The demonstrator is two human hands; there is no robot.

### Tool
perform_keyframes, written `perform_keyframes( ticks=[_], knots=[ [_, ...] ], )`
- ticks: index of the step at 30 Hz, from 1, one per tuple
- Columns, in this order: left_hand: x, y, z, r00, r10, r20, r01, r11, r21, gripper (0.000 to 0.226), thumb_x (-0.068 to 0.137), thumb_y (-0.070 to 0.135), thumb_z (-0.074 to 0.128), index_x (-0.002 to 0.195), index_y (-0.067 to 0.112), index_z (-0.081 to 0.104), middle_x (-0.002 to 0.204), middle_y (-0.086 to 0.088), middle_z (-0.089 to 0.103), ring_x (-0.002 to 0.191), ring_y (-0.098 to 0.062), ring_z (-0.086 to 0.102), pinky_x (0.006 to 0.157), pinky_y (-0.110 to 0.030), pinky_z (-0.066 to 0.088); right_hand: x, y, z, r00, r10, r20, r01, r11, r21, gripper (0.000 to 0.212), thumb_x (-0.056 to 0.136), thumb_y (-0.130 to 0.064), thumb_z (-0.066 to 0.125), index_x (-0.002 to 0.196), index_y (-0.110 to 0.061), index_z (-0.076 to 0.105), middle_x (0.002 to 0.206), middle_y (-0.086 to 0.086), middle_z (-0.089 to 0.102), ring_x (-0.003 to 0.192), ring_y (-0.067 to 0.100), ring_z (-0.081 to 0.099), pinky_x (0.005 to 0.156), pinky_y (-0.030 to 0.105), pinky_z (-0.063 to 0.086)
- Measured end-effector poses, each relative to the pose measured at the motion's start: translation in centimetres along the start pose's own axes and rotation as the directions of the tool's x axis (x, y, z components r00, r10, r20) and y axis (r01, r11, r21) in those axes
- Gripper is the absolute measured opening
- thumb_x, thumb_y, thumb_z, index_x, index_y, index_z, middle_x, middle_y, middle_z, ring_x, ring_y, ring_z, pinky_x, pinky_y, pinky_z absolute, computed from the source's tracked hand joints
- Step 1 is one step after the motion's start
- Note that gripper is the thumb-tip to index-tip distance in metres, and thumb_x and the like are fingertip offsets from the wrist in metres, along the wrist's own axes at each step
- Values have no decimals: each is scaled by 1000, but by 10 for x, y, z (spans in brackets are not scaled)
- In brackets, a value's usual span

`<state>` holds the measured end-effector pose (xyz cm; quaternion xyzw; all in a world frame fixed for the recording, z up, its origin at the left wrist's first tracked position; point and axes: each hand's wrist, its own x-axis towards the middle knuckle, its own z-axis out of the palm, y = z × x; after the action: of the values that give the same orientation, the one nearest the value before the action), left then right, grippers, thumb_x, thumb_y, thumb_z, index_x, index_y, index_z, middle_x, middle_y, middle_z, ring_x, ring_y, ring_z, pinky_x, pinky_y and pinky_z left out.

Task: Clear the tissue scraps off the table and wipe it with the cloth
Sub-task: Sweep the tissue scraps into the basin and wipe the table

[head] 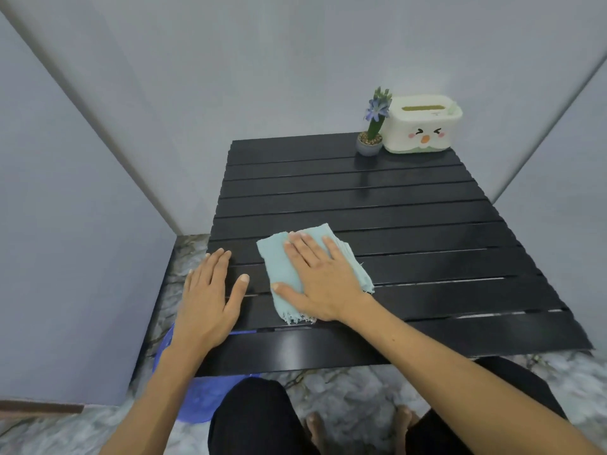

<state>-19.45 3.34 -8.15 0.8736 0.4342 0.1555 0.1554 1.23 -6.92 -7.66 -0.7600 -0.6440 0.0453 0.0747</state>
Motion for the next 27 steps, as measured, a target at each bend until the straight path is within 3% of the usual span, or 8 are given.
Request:
perform_keyframes(
  ticks=[11, 20, 27],
  knots=[
    [-5, 15, 0, 999, 46, -3, -46, 998, 36, 74, 92, 64, 25, 147, 15, 40, 156, -3, 35, 144, -24, 28, 118, -45, 20, -47, 112, -23, 971, 240, -4, -240, 971, -1, 89, 86, -77, 13, 156, -23, 3, 163, -5, -5, 148, 8, -12, 119, 42, -9],
    [-6, 19, 2, 999, 37, -13, -36, 999, 15, 77, 92, 67, 24, 148, 16, 39, 156, -3, 35, 144, -22, 28, 118, -44, 21, -95, 209, -46, 898, 441, -7, -440, 897, -45, 86, 87, -77, 14, 156, -25, 4, 163, -7, -4, 148, 7, -10, 120, 41, -5],
    [-7, 20, 2, 999, 23, -24, -23, 1000, 7, 76, 92, 65, 26, 147, 15, 40, 155, -4, 37, 143, -23, 31, 117, -46, 23, -103, 220, -41, 790, 602, -116, -604, 796, 18, 66, 99, -55, 17, 155, -18, 18, 163, 0, 11, 149, 12, 3, 120, 43, 1]
  ],
)
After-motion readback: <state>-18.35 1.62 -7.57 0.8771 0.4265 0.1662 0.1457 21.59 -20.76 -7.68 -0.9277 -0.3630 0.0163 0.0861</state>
